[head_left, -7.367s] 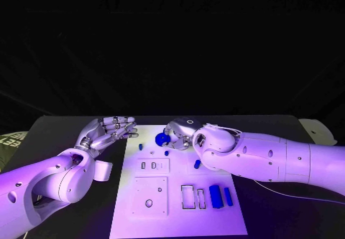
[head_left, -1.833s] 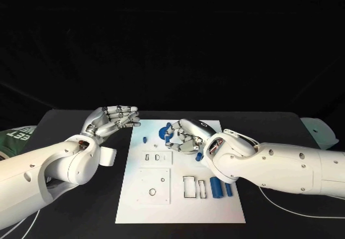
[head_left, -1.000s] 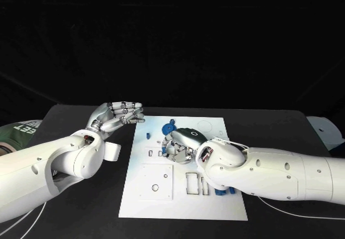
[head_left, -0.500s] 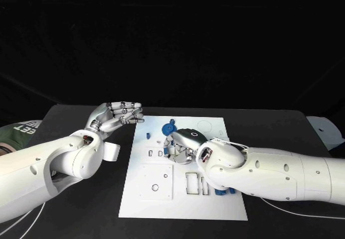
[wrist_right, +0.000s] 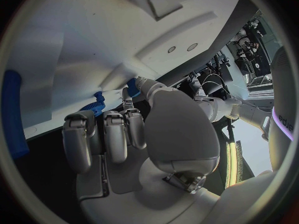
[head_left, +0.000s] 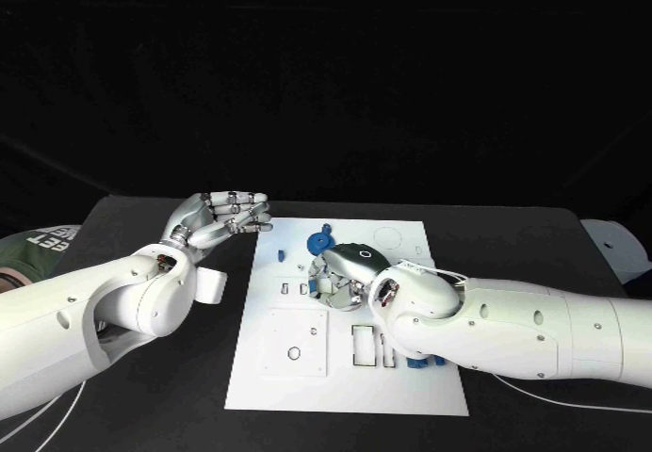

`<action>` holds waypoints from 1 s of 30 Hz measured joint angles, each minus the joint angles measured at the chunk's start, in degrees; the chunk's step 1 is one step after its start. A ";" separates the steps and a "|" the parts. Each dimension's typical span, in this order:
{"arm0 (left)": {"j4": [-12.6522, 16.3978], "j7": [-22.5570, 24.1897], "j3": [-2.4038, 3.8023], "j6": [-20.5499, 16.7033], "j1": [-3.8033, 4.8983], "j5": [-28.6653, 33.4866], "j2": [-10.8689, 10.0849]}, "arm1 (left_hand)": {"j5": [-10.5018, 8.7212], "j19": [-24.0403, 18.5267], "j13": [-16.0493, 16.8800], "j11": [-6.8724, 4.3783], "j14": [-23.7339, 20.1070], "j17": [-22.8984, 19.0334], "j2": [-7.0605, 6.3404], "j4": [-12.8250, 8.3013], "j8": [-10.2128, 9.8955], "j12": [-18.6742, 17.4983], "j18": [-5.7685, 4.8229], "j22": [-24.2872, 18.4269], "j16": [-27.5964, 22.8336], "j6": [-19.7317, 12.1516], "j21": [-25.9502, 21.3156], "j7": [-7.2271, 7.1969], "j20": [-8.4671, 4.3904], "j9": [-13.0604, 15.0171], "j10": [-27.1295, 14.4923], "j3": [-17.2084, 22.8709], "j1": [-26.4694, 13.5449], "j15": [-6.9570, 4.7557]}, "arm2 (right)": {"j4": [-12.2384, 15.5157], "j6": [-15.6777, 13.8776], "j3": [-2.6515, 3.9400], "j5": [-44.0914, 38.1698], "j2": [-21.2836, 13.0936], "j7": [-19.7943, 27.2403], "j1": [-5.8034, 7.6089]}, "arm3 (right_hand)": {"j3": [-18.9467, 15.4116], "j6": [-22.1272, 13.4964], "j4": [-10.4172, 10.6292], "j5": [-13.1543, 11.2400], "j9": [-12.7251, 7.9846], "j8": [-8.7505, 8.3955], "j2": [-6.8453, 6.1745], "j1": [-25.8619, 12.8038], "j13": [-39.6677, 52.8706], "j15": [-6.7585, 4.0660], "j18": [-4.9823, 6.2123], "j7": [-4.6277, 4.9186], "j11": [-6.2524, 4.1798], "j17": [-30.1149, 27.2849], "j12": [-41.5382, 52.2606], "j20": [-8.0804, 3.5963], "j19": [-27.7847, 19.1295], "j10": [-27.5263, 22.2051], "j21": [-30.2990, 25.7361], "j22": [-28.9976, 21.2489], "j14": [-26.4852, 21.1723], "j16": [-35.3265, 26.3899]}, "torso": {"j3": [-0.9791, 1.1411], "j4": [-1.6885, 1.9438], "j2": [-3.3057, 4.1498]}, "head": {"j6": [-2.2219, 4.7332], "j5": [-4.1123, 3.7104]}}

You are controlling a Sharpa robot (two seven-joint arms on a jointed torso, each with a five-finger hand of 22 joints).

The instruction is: Assemble the parts on the task board

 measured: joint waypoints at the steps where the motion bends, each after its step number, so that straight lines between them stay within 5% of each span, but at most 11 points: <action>1: 0.00 -0.01 0.00 0.00 0.00 0.00 -0.01 | 0.00 0.00 0.00 0.00 0.00 0.00 0.00 0.00 0.00 0.00 0.00 0.00 0.00 0.00 0.00 0.00 0.00 0.00 0.00 0.00 0.00 0.00 | -0.01 0.02 0.00 -0.04 0.02 -0.01 -0.01 | 0.00 0.00 0.00 -0.01 0.02 0.16 0.00 0.00 0.00 0.00 0.00 0.00 0.00 0.00 0.00 0.00 0.00 0.00 0.00 0.00 0.00 0.00 | 0.00 -0.01 0.00 | -0.01 0.00; 11: 0.02 -0.09 0.00 0.01 0.00 0.00 -0.07 | 0.00 -0.15 0.00 0.00 0.00 0.07 0.00 0.00 0.00 0.00 0.00 -0.06 0.00 0.00 0.00 0.00 0.15 -0.06 0.00 0.00 0.00 0.00 | -0.10 0.17 0.03 -0.38 0.12 -0.21 -0.07 | 0.00 -0.10 0.00 -0.37 0.75 1.30 -0.54 -0.53 0.00 0.00 0.00 -0.10 0.00 -0.01 0.00 0.00 0.00 0.00 0.00 -0.01 0.00 0.00 | 0.00 -0.01 0.00 | -0.05 -0.06; 16: 0.02 -0.14 0.00 0.01 0.00 0.00 -0.10 | 0.00 -0.15 0.00 0.00 0.00 0.06 0.00 0.00 0.00 0.00 0.00 -0.05 0.00 0.00 0.00 0.00 0.15 -0.06 0.00 0.00 0.00 0.00 | -0.11 0.28 0.03 -0.52 0.17 -0.26 -0.10 | -0.08 -1.03 -0.08 -0.42 2.66 3.03 -1.60 -0.80 -0.01 0.00 0.00 0.81 0.43 -0.01 -0.56 0.00 0.00 -0.02 0.00 0.01 0.00 0.00 | 0.01 -0.01 0.01 | -0.05 -0.07; 30: 0.02 -0.33 0.00 0.03 0.00 0.00 -0.18 | 0.00 -0.15 0.00 0.21 -0.21 0.05 0.00 0.00 -0.23 0.00 0.00 -0.05 -0.37 0.00 0.00 0.00 0.15 -0.05 -0.21 0.00 0.00 0.21 | -0.16 0.37 -0.01 -0.78 0.35 -0.31 -0.19 | -0.15 -2.20 -0.15 -0.64 1.82 1.79 -2.35 -1.40 -0.02 0.55 0.00 1.60 1.05 -0.01 -0.90 0.00 0.00 -0.24 0.00 0.03 0.12 0.00 | 0.02 -0.04 0.01 | -0.23 -0.02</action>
